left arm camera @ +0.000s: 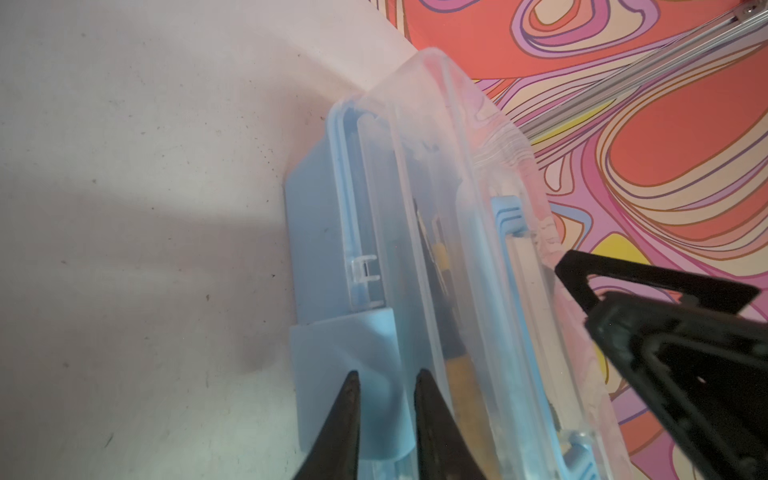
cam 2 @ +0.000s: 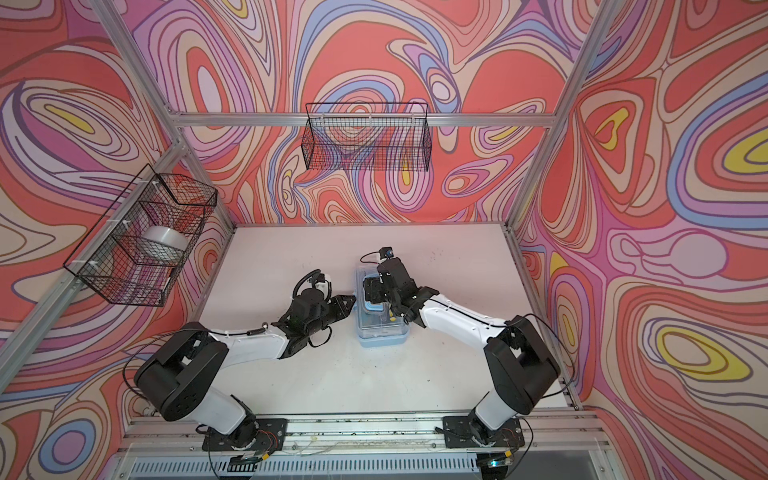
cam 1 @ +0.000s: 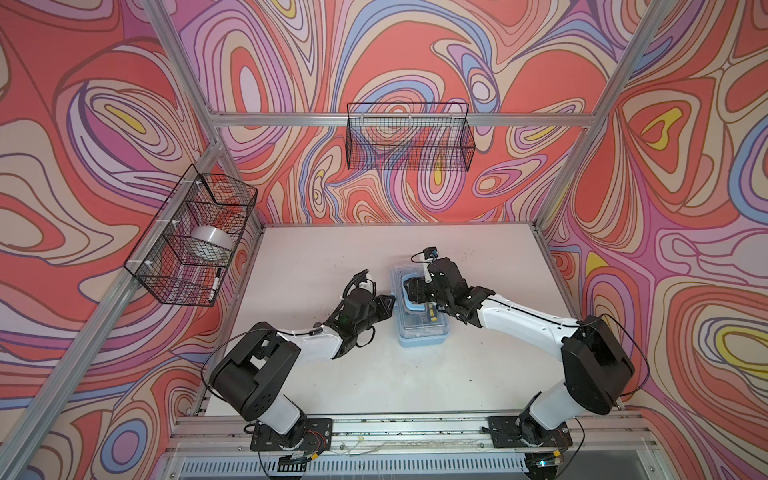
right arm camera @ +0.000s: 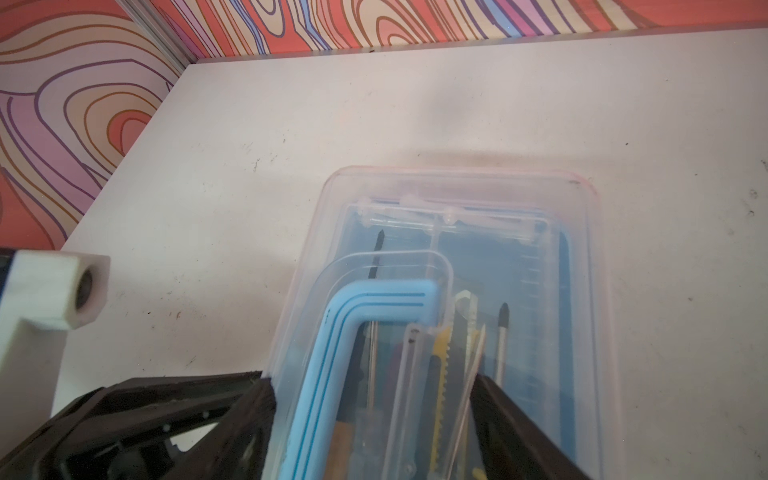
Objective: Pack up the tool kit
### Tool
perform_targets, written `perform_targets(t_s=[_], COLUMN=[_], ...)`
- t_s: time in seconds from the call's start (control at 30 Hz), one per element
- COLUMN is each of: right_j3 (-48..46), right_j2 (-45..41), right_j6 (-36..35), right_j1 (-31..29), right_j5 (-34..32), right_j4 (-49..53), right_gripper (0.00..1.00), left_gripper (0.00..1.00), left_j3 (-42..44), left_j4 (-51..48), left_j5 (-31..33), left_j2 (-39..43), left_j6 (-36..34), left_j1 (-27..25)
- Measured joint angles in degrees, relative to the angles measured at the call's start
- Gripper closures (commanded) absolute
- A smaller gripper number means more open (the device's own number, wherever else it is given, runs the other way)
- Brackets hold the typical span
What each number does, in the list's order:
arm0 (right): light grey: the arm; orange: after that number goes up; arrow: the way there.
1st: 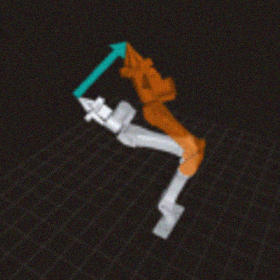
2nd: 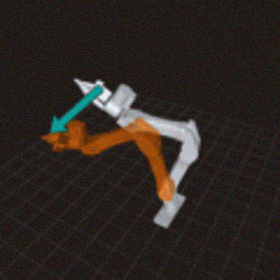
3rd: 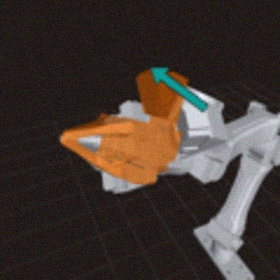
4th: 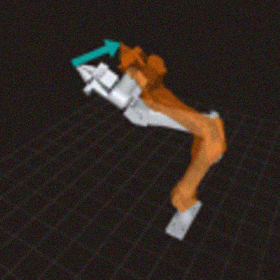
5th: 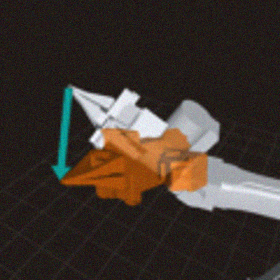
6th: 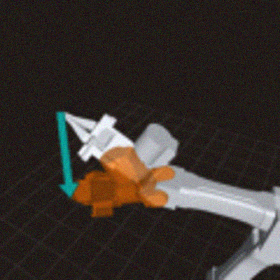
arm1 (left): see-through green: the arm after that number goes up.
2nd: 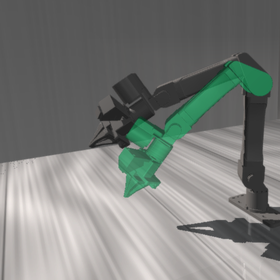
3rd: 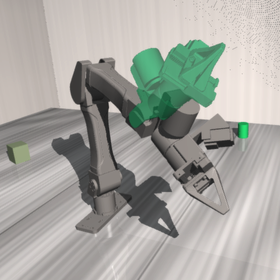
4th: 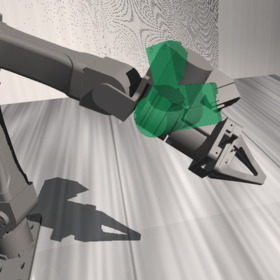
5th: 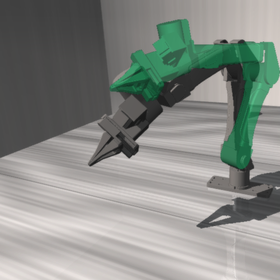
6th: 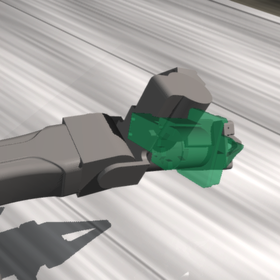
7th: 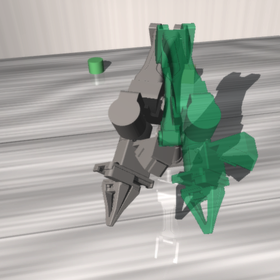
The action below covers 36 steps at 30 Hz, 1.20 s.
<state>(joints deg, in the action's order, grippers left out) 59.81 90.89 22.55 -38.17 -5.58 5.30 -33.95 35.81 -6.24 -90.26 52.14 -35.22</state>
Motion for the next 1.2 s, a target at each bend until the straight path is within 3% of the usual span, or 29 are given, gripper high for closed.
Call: perform_targets(t_s=[0.33, 0.63, 0.87, 1.2], right_j3=[-0.20, -5.25, -11.30, -15.30], right_j2=[-0.46, -10.73, -14.58, -13.09], right_j6=[0.79, 4.92, 10.16, 13.68], right_j1=[0.00, 3.13, 15.76, 17.20], right_j5=[-1.16, -6.99, -3.80, 2.27], right_j4=[0.17, 7.45, 7.48, 6.56], right_gripper=[0.23, 0.23, 0.23, 0.23], left_gripper=[0.80, 0.78, 0.77, 0.76], left_j3=[0.04, 0.15, 0.46, 0.63], left_j4=[3.74, 6.23, 6.69, 6.80], left_j5=[0.28, -1.36, -1.46, -1.44], left_j2=[-2.16, -3.43, -3.43, -3.43], left_j6=[1.27, 2.56, 2.58, 2.56], left_j1=[0.48, 0.28, 0.28, 0.15])
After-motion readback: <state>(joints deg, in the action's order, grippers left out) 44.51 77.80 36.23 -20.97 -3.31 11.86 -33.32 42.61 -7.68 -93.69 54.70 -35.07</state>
